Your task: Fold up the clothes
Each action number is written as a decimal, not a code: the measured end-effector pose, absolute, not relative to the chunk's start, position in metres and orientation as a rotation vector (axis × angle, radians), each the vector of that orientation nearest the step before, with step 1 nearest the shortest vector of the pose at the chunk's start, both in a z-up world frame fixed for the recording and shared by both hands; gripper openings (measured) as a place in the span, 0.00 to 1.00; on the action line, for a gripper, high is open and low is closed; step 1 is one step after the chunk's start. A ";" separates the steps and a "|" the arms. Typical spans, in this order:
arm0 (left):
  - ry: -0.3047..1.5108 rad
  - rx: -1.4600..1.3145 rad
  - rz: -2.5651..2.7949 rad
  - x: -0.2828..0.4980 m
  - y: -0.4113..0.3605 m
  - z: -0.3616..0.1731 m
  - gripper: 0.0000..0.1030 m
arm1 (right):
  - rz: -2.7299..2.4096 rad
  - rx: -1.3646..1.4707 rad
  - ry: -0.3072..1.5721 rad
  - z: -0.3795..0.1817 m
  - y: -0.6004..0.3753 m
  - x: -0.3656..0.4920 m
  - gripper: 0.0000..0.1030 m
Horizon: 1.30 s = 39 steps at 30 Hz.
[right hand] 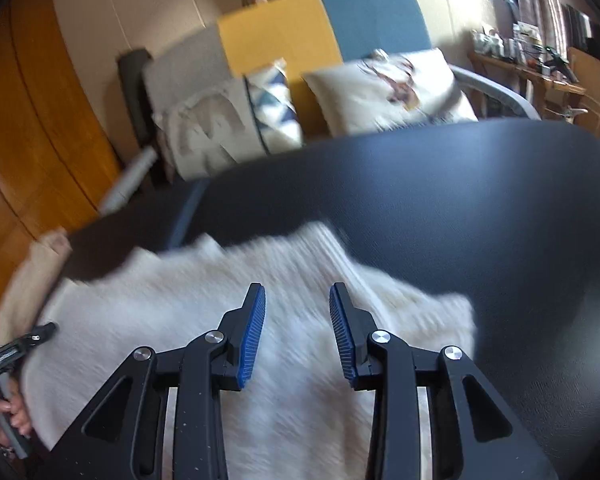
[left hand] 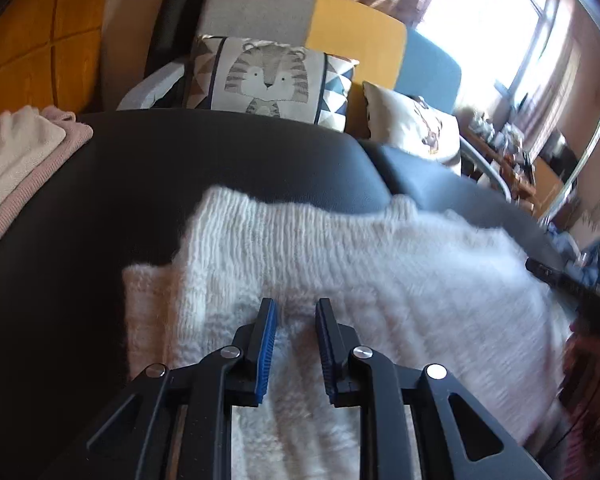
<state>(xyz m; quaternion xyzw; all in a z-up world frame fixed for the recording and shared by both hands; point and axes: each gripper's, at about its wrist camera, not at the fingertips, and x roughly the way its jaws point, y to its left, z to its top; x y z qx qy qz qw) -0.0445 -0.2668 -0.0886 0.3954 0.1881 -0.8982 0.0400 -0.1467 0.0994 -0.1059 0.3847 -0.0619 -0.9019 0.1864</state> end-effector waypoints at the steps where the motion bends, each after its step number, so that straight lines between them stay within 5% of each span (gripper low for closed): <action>1: 0.610 1.187 -2.741 -0.052 -0.271 -0.085 0.20 | -2.531 1.088 -0.147 -0.103 0.092 -0.152 0.34; 7: 0.542 1.271 -2.584 -0.108 -0.286 -0.103 0.20 | -2.462 1.224 0.062 -0.127 0.062 -0.185 0.34; 11: 0.403 1.173 -2.650 -0.102 -0.279 -0.115 0.20 | -2.493 1.261 -0.108 -0.142 0.087 -0.191 0.34; 16: 0.469 1.151 -2.663 -0.095 -0.285 -0.119 0.20 | -2.550 1.263 -0.361 -0.151 0.117 -0.192 0.11; 21: 0.498 1.147 -2.668 -0.091 -0.288 -0.122 0.21 | -2.552 1.279 -0.333 -0.148 0.115 -0.196 0.11; 26: 0.432 1.226 -2.641 -0.098 -0.281 -0.111 0.21 | -2.561 1.190 -0.072 -0.113 0.095 -0.172 0.24; 28: 0.426 1.230 -2.657 -0.091 -0.278 -0.104 0.21 | -2.562 1.053 -0.012 -0.096 0.090 -0.142 0.42; 34: 0.630 1.107 -2.678 -0.056 -0.279 -0.098 0.21 | -2.581 0.907 0.139 -0.090 0.083 -0.090 0.43; 39: 0.539 1.103 -2.682 -0.044 -0.273 -0.112 0.21 | -2.554 1.012 0.127 -0.116 0.088 -0.087 0.43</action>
